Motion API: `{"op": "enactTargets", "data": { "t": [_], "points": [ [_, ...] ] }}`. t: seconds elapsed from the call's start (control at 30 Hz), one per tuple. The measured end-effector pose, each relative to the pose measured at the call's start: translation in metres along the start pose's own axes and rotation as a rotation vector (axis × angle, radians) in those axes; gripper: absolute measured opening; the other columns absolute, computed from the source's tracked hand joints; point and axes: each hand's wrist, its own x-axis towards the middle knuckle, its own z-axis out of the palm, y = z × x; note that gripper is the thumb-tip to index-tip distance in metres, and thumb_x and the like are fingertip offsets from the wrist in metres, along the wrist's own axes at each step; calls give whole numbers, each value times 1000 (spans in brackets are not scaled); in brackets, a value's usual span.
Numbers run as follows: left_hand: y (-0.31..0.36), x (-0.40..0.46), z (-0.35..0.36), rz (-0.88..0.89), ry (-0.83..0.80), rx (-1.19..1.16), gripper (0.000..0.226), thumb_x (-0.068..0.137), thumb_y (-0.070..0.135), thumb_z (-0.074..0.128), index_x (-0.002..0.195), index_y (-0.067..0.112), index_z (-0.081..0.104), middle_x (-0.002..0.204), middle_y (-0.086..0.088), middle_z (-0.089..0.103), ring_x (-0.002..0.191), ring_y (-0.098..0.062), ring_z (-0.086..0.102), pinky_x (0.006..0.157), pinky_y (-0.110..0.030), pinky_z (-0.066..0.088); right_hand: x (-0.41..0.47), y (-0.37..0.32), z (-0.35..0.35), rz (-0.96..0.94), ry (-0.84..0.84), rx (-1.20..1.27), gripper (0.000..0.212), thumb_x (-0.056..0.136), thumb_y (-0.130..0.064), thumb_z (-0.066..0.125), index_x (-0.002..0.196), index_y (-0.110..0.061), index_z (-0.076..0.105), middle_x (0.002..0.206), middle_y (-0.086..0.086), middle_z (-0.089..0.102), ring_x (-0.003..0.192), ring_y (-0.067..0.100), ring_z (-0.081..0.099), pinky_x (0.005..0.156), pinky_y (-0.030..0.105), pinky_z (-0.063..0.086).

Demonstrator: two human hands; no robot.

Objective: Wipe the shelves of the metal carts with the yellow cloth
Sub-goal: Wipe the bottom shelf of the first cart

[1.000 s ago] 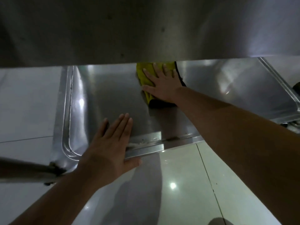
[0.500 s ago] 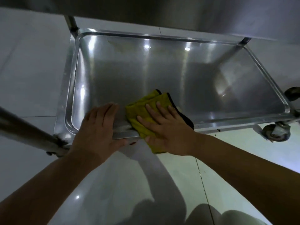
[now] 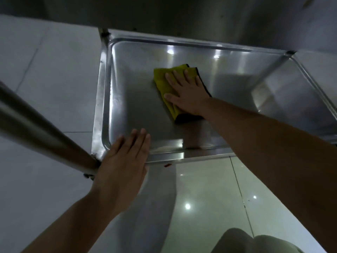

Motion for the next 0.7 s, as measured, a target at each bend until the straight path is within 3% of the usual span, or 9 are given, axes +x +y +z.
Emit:
{"op": "enactTargets", "data": {
  "t": [0.17,0.43,0.57,0.63,0.7],
  "points": [
    [-5,-1,3,19,7,10,61,89,25,28,141,-6,36,145,-23,39,130,-39,42,106,-51,26,19,-12,-5,122,-57,44,70,94,-67,20,150,-40,-11,160,-4,-17,146,29,-16,116,56,-7],
    [-3,-5,1,-26,62,-16,58,91,25,31,139,-7,38,142,-23,42,131,-36,42,108,-50,27,-58,-40,15,-116,-24,-21,62,96,-62,18,147,-45,-14,160,-5,-19,146,26,-19,117,51,-10],
    [-1,-14,-3,-121,246,-176,24,79,13,63,101,2,61,97,-16,61,93,-34,56,90,-38,37,-116,-48,23,-246,-55,-60,59,87,-66,-1,140,-48,-20,159,-6,-16,147,25,-15,117,49,-7],
    [2,-24,-4,-142,310,-188,14,78,4,57,90,7,64,84,-10,61,79,-32,56,80,-35,37,-142,-47,31,-377,25,-90,61,91,-63,0,149,-41,-5,161,-1,2,148,32,1,117,52,5],
    [7,-36,1,-175,358,-215,24,75,-2,56,94,7,68,85,-9,64,77,-29,57,78,-34,39,-155,-42,35,-452,52,-124,59,97,-57,6,152,-35,7,160,3,15,147,35,11,116,55,15]
  ]
}}
